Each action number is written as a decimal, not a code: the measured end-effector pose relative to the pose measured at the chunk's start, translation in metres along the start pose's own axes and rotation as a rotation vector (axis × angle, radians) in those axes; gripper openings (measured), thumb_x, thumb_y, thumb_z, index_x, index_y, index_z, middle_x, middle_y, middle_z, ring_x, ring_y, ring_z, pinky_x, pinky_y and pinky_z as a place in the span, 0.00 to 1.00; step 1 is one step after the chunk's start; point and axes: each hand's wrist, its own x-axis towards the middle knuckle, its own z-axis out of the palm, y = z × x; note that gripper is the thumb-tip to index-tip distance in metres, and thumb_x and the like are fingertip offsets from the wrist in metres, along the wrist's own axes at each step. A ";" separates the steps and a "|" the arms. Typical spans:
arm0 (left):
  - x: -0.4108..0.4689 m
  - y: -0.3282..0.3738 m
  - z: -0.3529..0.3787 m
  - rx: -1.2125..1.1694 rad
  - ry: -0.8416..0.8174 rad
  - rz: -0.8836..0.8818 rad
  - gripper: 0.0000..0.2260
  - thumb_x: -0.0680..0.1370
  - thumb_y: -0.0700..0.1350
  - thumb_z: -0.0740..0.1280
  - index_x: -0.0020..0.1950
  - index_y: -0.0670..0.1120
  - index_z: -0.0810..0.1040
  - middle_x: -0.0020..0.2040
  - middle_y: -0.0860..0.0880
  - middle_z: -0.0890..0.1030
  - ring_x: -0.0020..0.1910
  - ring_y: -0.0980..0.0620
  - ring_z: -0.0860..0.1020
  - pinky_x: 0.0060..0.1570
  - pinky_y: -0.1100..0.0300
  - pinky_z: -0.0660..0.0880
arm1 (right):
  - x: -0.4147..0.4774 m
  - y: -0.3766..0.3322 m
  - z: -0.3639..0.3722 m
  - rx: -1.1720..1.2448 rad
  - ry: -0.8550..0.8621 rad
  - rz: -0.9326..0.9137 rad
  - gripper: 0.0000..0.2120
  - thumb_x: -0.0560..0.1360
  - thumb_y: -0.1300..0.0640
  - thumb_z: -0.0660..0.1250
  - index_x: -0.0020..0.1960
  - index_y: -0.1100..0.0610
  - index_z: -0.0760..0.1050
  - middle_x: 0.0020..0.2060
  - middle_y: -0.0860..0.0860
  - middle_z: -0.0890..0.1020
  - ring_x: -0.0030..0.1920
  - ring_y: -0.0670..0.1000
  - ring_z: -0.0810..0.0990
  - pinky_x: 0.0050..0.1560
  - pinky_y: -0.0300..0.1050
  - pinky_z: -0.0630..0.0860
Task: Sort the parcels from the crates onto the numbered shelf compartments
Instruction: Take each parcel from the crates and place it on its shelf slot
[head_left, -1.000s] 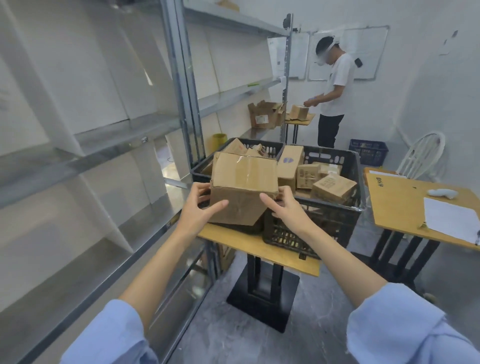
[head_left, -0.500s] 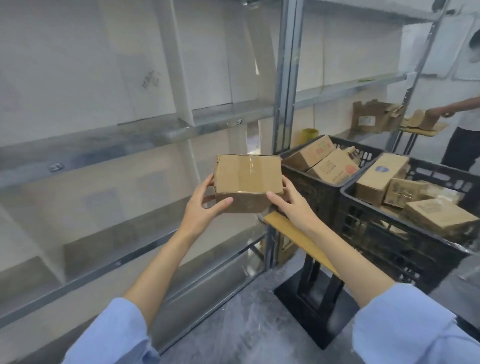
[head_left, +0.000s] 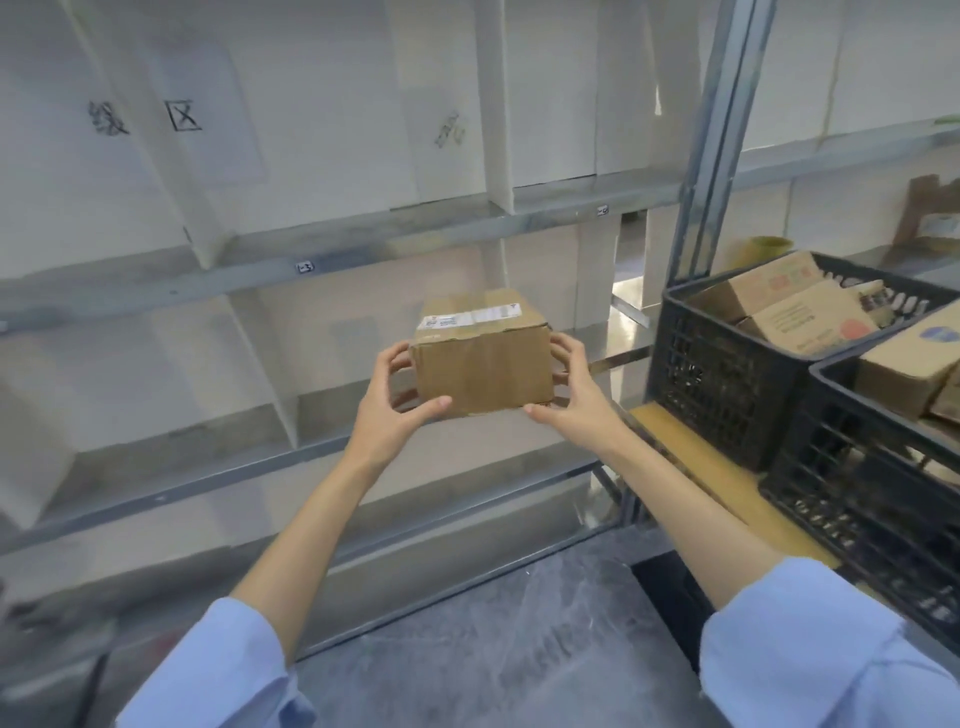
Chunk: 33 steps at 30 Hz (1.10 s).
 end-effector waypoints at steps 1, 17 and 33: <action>-0.006 0.001 -0.004 0.003 0.002 0.012 0.36 0.71 0.42 0.77 0.74 0.54 0.64 0.65 0.60 0.71 0.61 0.69 0.73 0.54 0.74 0.72 | -0.001 -0.004 0.005 -0.003 -0.017 -0.014 0.45 0.73 0.63 0.74 0.73 0.36 0.49 0.65 0.34 0.63 0.62 0.39 0.70 0.45 0.22 0.72; -0.062 -0.001 -0.088 0.040 0.230 0.011 0.28 0.66 0.48 0.78 0.62 0.54 0.69 0.61 0.67 0.75 0.62 0.60 0.76 0.65 0.54 0.73 | 0.007 -0.051 0.101 0.071 -0.158 -0.162 0.37 0.67 0.58 0.80 0.63 0.37 0.61 0.62 0.29 0.66 0.68 0.45 0.69 0.60 0.31 0.72; -0.087 -0.002 -0.122 0.043 0.320 0.025 0.36 0.69 0.43 0.79 0.71 0.58 0.64 0.68 0.64 0.70 0.63 0.67 0.73 0.58 0.71 0.72 | 0.001 -0.069 0.133 0.118 -0.207 -0.134 0.37 0.70 0.52 0.78 0.70 0.40 0.60 0.65 0.30 0.67 0.68 0.43 0.69 0.66 0.41 0.70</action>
